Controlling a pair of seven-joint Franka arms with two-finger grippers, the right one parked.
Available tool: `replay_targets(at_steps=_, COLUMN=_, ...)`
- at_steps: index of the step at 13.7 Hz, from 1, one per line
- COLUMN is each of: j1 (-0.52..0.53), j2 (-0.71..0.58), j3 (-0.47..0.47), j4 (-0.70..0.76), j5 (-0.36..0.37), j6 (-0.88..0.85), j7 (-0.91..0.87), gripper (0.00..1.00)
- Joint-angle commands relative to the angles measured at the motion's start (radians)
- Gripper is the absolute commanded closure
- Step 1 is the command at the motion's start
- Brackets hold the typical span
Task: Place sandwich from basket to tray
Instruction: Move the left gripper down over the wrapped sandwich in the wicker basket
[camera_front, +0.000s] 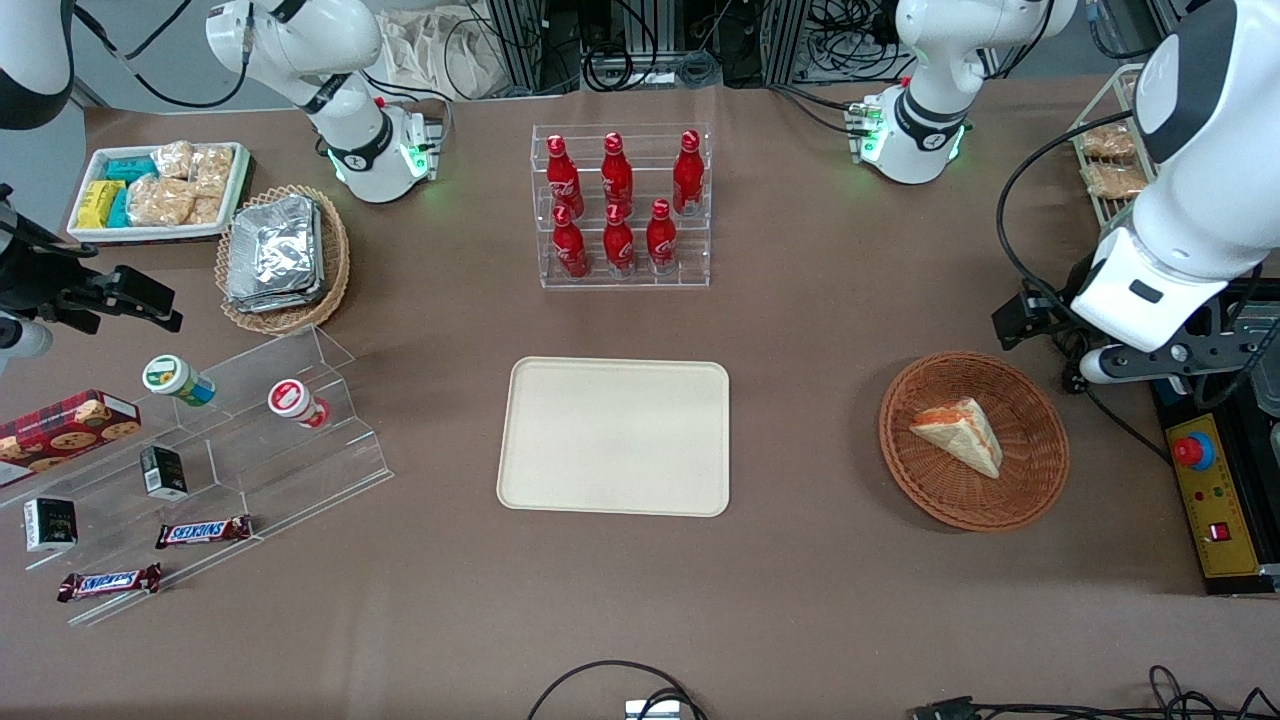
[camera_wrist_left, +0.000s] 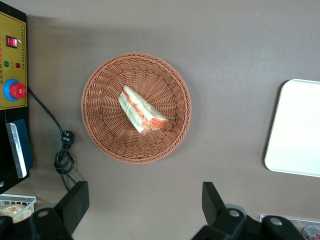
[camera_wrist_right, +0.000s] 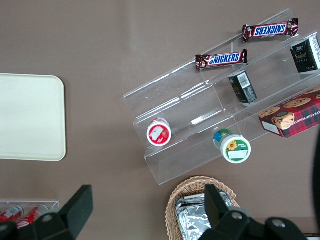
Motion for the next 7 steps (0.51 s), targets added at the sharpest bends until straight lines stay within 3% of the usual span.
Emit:
replay_targets(at_steps=1, j1=0.006, j2=0.010, j3=-0.003, j4=0.027, j5=-0.013, j6=-0.022, j7=0.019, gripper=0.00)
replay_targets(at_steps=7, j1=0.024, j2=0.061, j3=0.008, j4=0.030, j5=-0.007, j6=0.001, j7=-0.018, gripper=0.00)
